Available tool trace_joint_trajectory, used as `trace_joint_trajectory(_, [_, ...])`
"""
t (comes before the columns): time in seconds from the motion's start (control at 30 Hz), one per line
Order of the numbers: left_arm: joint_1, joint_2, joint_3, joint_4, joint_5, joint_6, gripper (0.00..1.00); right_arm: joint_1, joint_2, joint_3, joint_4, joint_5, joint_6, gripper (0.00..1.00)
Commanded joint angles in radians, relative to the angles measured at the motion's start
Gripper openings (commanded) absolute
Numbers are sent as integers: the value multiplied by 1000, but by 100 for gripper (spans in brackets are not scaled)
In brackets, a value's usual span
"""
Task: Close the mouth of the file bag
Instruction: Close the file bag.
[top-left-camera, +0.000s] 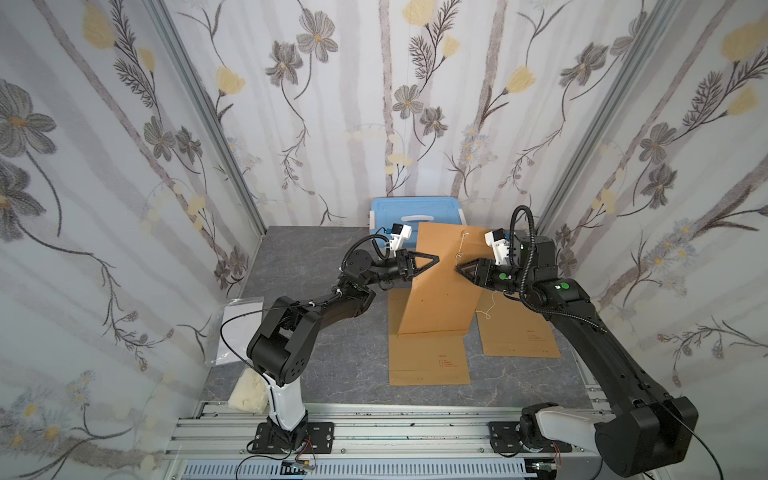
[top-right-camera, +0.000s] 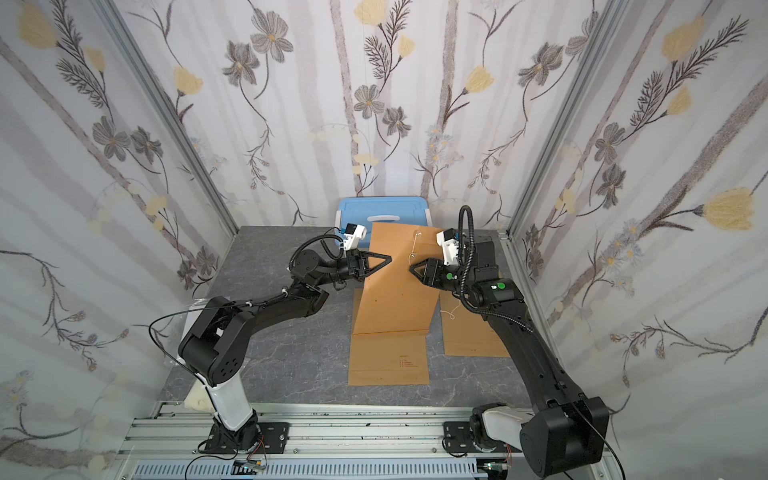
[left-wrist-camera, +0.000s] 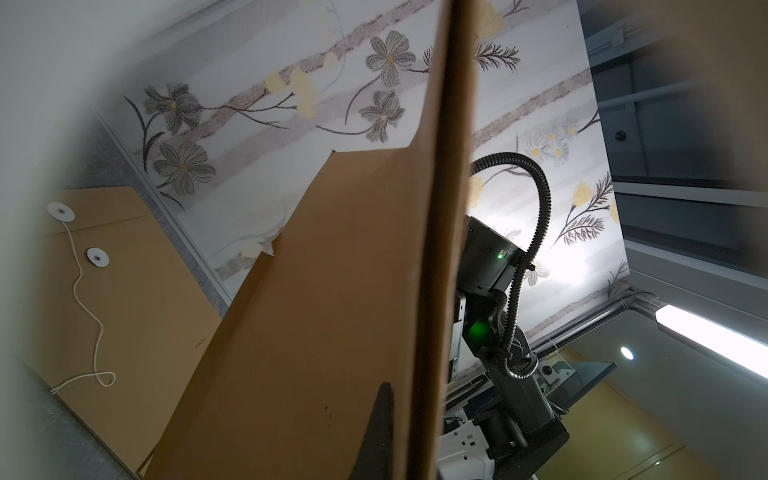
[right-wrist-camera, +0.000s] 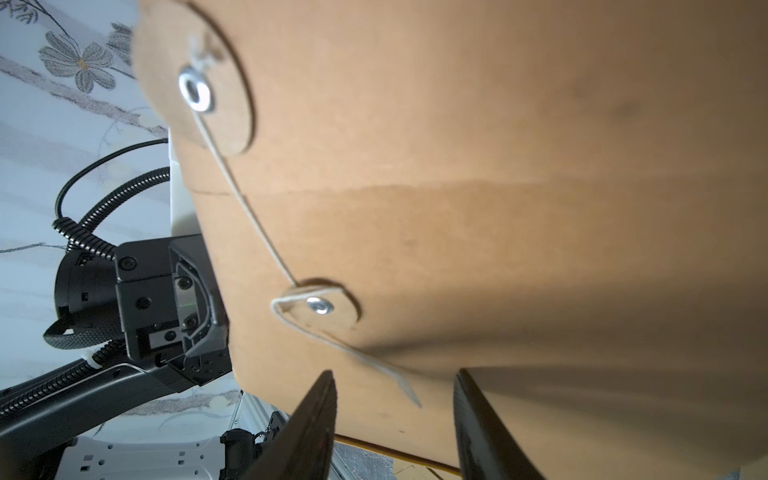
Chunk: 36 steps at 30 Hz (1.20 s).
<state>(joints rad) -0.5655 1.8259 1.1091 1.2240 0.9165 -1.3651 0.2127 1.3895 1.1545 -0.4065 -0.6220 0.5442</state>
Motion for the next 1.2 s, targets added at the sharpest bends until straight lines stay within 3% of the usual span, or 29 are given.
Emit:
trace_joint_trajectory(0.0, [0,-4,11,57,7,-22,0,2,5,1,44,-20,-12,43])
trace_joint_trajectory(0.63, [0,1,11,60,5,-22,0,7,5,-35,92,-41,13,1])
trace_joint_trajectory(0.97, [0,12,11,61,8,-17,0,52,-35,-77,172,-38,95,0])
trace_joint_trajectory(1.17, [0,13,-1,59,22,-5,0,22,-68,-64,204,-65,180,0])
